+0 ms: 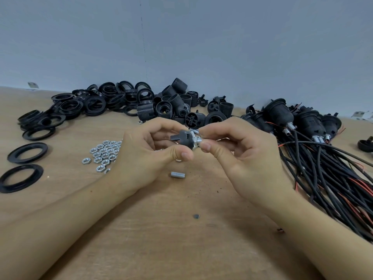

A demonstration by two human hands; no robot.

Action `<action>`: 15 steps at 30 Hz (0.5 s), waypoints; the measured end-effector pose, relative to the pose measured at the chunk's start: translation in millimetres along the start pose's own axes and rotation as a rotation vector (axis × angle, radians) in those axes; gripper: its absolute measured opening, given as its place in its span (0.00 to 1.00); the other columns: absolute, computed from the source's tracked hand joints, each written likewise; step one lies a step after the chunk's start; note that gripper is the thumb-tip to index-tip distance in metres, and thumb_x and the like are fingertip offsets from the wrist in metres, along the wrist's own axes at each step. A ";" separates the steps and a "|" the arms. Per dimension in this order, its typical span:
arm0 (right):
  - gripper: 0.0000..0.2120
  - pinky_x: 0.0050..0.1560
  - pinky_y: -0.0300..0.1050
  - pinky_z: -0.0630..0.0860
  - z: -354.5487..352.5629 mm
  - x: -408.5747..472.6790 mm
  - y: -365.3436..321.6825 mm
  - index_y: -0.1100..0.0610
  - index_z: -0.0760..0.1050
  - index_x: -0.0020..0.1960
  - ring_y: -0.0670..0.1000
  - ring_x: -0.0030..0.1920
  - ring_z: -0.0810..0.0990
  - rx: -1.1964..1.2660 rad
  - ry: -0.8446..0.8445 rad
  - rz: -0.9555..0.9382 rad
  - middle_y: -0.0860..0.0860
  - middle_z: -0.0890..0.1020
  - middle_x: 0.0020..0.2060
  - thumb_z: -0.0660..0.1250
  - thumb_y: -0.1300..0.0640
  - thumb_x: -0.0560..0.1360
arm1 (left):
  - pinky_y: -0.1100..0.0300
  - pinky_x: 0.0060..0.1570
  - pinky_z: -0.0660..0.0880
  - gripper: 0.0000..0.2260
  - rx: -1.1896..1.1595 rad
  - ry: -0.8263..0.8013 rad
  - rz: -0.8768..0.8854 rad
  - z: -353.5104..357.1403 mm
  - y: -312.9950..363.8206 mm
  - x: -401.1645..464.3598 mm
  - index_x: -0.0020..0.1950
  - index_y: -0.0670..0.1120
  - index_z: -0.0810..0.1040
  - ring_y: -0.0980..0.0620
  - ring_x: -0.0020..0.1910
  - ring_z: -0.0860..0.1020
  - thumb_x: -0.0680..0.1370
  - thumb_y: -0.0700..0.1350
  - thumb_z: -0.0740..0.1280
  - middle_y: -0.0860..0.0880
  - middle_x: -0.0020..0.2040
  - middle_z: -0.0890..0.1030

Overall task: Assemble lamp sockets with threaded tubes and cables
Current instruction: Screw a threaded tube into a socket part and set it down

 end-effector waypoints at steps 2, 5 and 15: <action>0.09 0.49 0.43 0.81 1.0 0.2 0.4 0.57 0.81 0.52 0.51 0.46 0.83 0.017 -0.008 0.010 0.50 0.82 0.44 0.71 0.65 0.74 | 0.55 0.46 0.82 0.21 -0.001 0.010 -0.011 -0.7 0.6 0.6 0.49 0.46 0.82 0.42 0.39 0.85 0.60 0.46 0.83 0.47 0.44 0.87; 0.13 0.48 0.41 0.80 0.8 1.8 1.7 0.58 0.77 0.57 0.49 0.41 0.83 0.151 -0.012 0.084 0.50 0.82 0.41 0.70 0.69 0.74 | 0.60 0.44 0.82 0.19 -0.027 -0.037 0.000 0.7 3.3 0.1 0.50 0.47 0.81 0.49 0.40 0.86 0.61 0.44 0.81 0.50 0.45 0.87; 0.06 0.39 0.34 0.77 -3.2 5.1 0.7 0.60 0.80 0.47 0.48 0.35 0.83 0.276 -0.022 0.238 0.52 0.84 0.36 0.72 0.68 0.72 | 0.61 0.49 0.79 0.21 0.054 -0.070 0.115 1.3 1.8 -1.3 0.51 0.52 0.81 0.48 0.46 0.84 0.61 0.48 0.80 0.52 0.47 0.86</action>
Point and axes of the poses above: each hand's wrist, its own x-axis towards the middle knuckle, its own z-axis out of the palm, y = z × x, the point moved 1 cm from there along x, towards the middle knuckle
